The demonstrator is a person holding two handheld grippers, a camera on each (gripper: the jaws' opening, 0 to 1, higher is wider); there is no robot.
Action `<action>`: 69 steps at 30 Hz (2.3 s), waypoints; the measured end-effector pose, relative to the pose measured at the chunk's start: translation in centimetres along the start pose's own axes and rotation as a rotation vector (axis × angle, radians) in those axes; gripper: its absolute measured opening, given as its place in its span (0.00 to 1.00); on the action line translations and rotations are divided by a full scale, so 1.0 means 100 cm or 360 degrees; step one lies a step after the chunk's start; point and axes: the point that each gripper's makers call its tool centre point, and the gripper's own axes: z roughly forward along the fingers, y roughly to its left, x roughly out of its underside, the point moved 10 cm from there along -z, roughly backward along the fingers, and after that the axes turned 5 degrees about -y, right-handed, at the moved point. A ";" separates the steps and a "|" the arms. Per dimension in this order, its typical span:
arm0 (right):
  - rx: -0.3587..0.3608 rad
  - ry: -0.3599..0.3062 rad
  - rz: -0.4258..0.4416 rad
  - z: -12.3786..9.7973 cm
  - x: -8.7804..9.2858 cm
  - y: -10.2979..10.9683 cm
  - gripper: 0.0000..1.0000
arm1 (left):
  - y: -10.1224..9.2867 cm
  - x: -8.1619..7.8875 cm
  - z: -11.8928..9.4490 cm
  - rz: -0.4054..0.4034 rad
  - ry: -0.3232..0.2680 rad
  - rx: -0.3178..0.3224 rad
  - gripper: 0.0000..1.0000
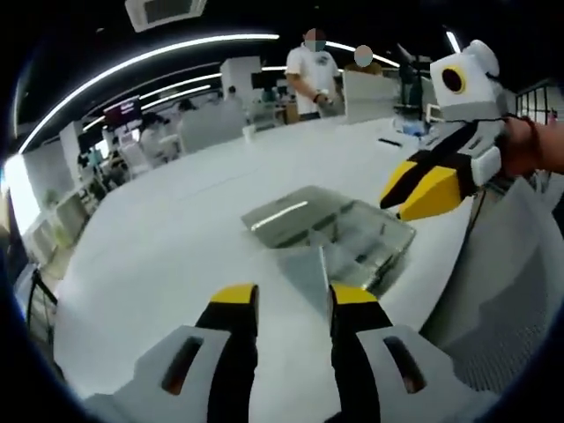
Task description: Insert the divider into the dual guide fixture by aligning both edges with the guide slots and pushing it downward to the bottom, including one-sided entry, uneven engagement, binding, and posture correction.
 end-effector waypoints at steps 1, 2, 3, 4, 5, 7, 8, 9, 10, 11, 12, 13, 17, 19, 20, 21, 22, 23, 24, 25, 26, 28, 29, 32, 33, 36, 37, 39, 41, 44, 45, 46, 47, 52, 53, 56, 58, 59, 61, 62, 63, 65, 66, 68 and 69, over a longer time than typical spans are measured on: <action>0.0004 -0.0001 0.0015 0.000 -0.001 -0.001 0.10 | -0.001 -0.001 0.000 0.0014 -0.0010 0.0008 0.29; 0.0002 -0.0013 0.0023 0.000 -0.001 -0.002 0.10 | -0.003 -0.003 0.000 0.0058 -0.0024 0.0018 0.29; -0.0007 -0.0018 0.0040 0.001 -0.002 -0.003 0.10 | -0.004 -0.004 0.001 0.0096 -0.0039 0.0032 0.29; -0.0008 -0.0015 0.0042 0.002 -0.002 -0.003 0.10 | -0.005 -0.004 0.001 0.0109 -0.0054 0.0040 0.29; -0.0011 -0.0011 0.0044 0.002 -0.003 -0.004 0.11 | -0.006 -0.004 0.001 0.0108 -0.0051 0.0040 0.29; -0.0011 -0.0012 0.0057 0.004 -0.004 -0.006 0.12 | -0.009 -0.006 0.002 0.0153 -0.0059 0.0059 0.29; -0.0004 -0.0018 0.0072 0.004 -0.005 -0.008 0.13 | -0.011 -0.006 0.003 0.0162 -0.0068 0.0073 0.29; 0.0006 -0.0021 0.0097 0.004 -0.005 -0.010 0.14 | -0.012 -0.006 0.003 0.0165 -0.0070 0.0089 0.29; 0.0009 -0.0021 0.0109 0.005 -0.005 -0.010 0.14 | -0.014 -0.007 0.004 0.0158 -0.0072 0.0112 0.29; 0.0004 -0.0019 0.0119 0.005 -0.004 -0.010 0.13 | -0.016 -0.007 0.004 0.0173 -0.0075 0.0124 0.29; -0.0001 -0.0018 0.0124 0.006 -0.004 -0.010 0.13 | -0.018 -0.008 0.004 0.0215 -0.0089 0.0137 0.29; -0.0006 -0.0001 0.0131 0.007 -0.002 -0.010 0.13 | -0.020 -0.009 0.004 0.0227 -0.0097 0.0146 0.29; 0.0004 0.0017 0.0149 0.008 0.001 -0.011 0.14 | -0.024 -0.009 0.006 0.0234 -0.0117 0.0174 0.29; 0.0000 0.0011 0.0170 0.008 0.001 -0.010 0.15 | -0.025 -0.010 0.006 0.0244 -0.0141 0.0180 0.29; 0.0003 0.0010 0.0167 0.008 0.001 -0.010 0.16 | -0.026 -0.012 0.006 0.0289 -0.0160 0.0196 0.29; 0.0006 0.0011 0.0162 0.008 0.001 -0.010 0.16 | -0.028 -0.014 0.005 0.0304 -0.0174 0.0198 0.29; 0.0008 0.0012 0.0164 0.007 0.001 -0.011 0.16 | -0.028 -0.014 0.006 0.0295 -0.0178 0.0201 0.29; 0.0012 0.0006 0.0173 0.006 0.001 -0.011 0.16 | -0.028 -0.015 0.006 0.0302 -0.0187 0.0214 0.29; 0.0017 -0.0013 0.0187 0.005 0.000 -0.012 0.16 | -0.029 -0.015 0.006 0.0309 -0.0190 0.0219 0.29; 0.0017 -0.0018 0.0193 0.004 -0.001 -0.012 0.16 | -0.028 -0.015 0.006 0.0318 -0.0188 0.0217 0.29; 0.0017 -0.0019 0.0198 0.003 -0.001 -0.013 0.16 | -0.028 -0.015 0.006 0.0324 -0.0188 0.0212 0.29; 0.0021 0.0000 0.0201 0.003 0.000 -0.014 0.16 | -0.028 -0.016 0.006 0.0334 -0.0197 0.0210 0.29; 0.0022 0.0003 0.0201 0.002 0.001 -0.015 0.16 | -0.028 -0.016 0.006 0.0339 -0.0201 0.0211 0.29; 0.0013 0.0012 0.0215 0.002 0.001 -0.015 0.16 | -0.029 -0.016 0.005 0.0374 -0.0205 0.0220 0.29; 0.0015 0.0011 0.0210 0.002 0.000 -0.015 0.16 | -0.029 -0.017 0.005 0.0374 -0.0210 0.0223 0.29; 0.0011 0.0007 0.0223 0.002 0.000 -0.015 0.16 | -0.030 -0.018 0.005 0.0391 -0.0220 0.0224 0.29; 0.0010 0.0008 0.0223 0.002 0.000 -0.015 0.16 | -0.030 -0.018 0.005 0.0399 -0.0220 0.0225 0.29; 0.0006 0.0010 0.0218 0.002 -0.001 -0.015 0.16 | -0.031 -0.018 0.005 0.0404 -0.0226 0.0235 0.29; -0.0006 0.0011 0.0229 0.002 -0.001 -0.014 0.16 | -0.032 -0.018 0.005 0.0400 -0.0224 0.0249 0.29; -0.0022 0.0024 0.0230 0.003 -0.002 -0.014 0.16 | -0.032 -0.019 0.004 0.0402 -0.0236 0.0252 0.29; -0.0025 0.0026 0.0239 0.003 -0.002 -0.014 0.16 | -0.032 -0.019 0.004 0.0404 -0.0239 0.0254 0.29; -0.0028 0.0022 0.0246 0.003 -0.002 -0.014 0.16 | -0.032 -0.019 0.004 0.0410 -0.0240 0.0257 0.29; -0.0028 0.0008 0.0261 0.002 -0.003 -0.015 0.16 | -0.033 -0.019 0.004 0.0413 -0.0239 0.0260 0.29; -0.0037 0.0028 0.0293 0.004 0.000 -0.016 0.16 | -0.035 -0.019 0.003 0.0392 -0.0271 0.0292 0.29; -0.0047 0.0022 0.0312 0.005 0.001 -0.016 0.16 | -0.035 -0.019 0.004 0.0391 -0.0272 0.0293 0.29; -0.0051 0.0025 0.0329 0.005 0.003 -0.015 0.15 | -0.035 -0.021 0.003 0.0379 -0.0291 0.0280 0.29; -0.0050 0.0010 0.0333 0.005 0.003 -0.015 0.16 | -0.036 -0.022 0.003 0.0367 -0.0314 0.0296 0.29; -0.0056 0.0002 0.0354 0.005 0.003 -0.014 0.16 | -0.036 -0.022 0.004 0.0375 -0.0310 0.0296 0.29; -0.0060 -0.0005 0.0361 0.005 0.002 -0.014 0.15 | -0.037 -0.022 0.004 0.0386 -0.0305 0.0300 0.29; -0.0058 -0.0005 0.0360 0.005 0.002 -0.014 0.15 | -0.038 -0.022 0.004 0.0388 -0.0305 0.0303 0.29; -0.0057 -0.0003 0.0362 0.005 0.003 -0.014 0.15 | -0.038 -0.022 0.004 0.0397 -0.0309 0.0308 0.29; -0.0058 0.0007 0.0373 0.005 0.004 -0.015 0.14 | -0.039 -0.022 0.004 0.0406 -0.0314 0.0312 0.29; -0.0059 0.0010 0.0377 0.005 0.004 -0.016 0.14 | -0.039 -0.022 0.004 0.0410 -0.0316 0.0316 0.29; -0.0063 0.0020 0.0401 0.005 0.005 -0.016 0.13 | -0.040 -0.022 0.004 0.0427 -0.0317 0.0319 0.29; -0.0065 0.0022 0.0402 0.005 0.006 -0.016 0.14 | -0.040 -0.022 0.004 0.0429 -0.0315 0.0323 0.29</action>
